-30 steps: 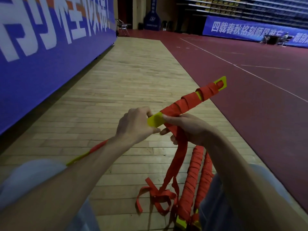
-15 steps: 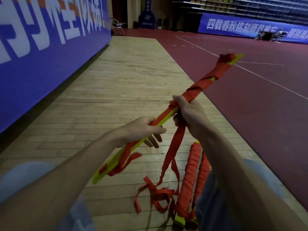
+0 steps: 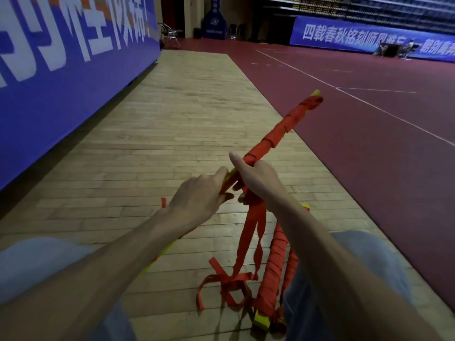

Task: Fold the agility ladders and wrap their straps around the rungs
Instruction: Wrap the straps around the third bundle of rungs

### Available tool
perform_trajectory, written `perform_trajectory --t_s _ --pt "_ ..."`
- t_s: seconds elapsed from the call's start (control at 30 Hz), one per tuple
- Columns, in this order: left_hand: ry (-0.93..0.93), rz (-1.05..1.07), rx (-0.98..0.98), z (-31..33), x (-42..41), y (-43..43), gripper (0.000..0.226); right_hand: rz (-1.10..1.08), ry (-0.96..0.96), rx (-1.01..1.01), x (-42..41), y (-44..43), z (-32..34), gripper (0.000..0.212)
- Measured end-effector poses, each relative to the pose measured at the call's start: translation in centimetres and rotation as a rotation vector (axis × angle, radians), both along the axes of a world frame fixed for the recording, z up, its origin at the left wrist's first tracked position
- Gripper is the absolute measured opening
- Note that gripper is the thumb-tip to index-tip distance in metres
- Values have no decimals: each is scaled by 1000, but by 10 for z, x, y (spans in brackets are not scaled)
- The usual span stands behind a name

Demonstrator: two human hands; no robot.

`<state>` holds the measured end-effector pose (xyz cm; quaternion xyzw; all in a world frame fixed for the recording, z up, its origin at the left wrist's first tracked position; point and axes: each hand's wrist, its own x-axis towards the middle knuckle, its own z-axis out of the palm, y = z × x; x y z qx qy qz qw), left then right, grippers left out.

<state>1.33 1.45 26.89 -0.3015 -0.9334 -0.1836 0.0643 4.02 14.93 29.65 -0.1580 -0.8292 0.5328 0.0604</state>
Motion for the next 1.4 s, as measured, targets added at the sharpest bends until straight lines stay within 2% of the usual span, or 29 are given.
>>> perform_trajectory --t_s 0.07,0.13,0.2,0.27,0.33,0.4,0.53,0.6,0.67,0.8,0.87,1.0,1.17,1.23,1.3,1.33,1.4 --pt "-64 -84 51 3 3 0 25 -15 11 -41 0 3 0 54" --pt "-255 -112 210 8 5 1 35 -19 58 -79 0 7 4 48" --pt "-530 -125 371 15 4 0 50 6 139 -141 -1 11 11 41" --pt "-865 -166 547 24 5 -1 57 28 231 -221 -2 13 16 39" --pt "-1066 -227 708 31 7 -2 53 42 313 -281 -3 13 19 37" --pt "-1148 -281 774 35 9 -4 39 73 377 -297 -2 12 20 32" --pt "-1155 -336 771 37 7 -10 22 108 364 -235 -1 12 21 38" --pt "-1072 -265 802 32 2 -9 13 75 295 -123 -2 13 19 42" --pt "-906 -166 758 23 -4 -8 12 70 210 -2 -2 12 15 46" --pt "-320 53 256 10 -6 -4 21 139 82 55 -2 6 9 54" --pt "-229 68 153 9 1 -2 29 127 77 42 -2 3 7 53" --pt "-324 -25 254 11 3 4 40 36 109 -30 -4 9 4 44" --pt "-554 -102 525 21 -7 -2 27 52 204 -295 -3 14 13 33" --pt "-780 -101 687 27 -4 -5 32 94 248 -405 -2 15 18 35" --pt "-1062 -119 768 34 0 -9 40 152 275 -468 1 14 23 31" --pt "-1143 -150 760 36 2 -11 40 178 281 -465 2 14 24 31" --pt "-1172 -206 736 37 3 -13 37 215 274 -390 3 13 24 38"
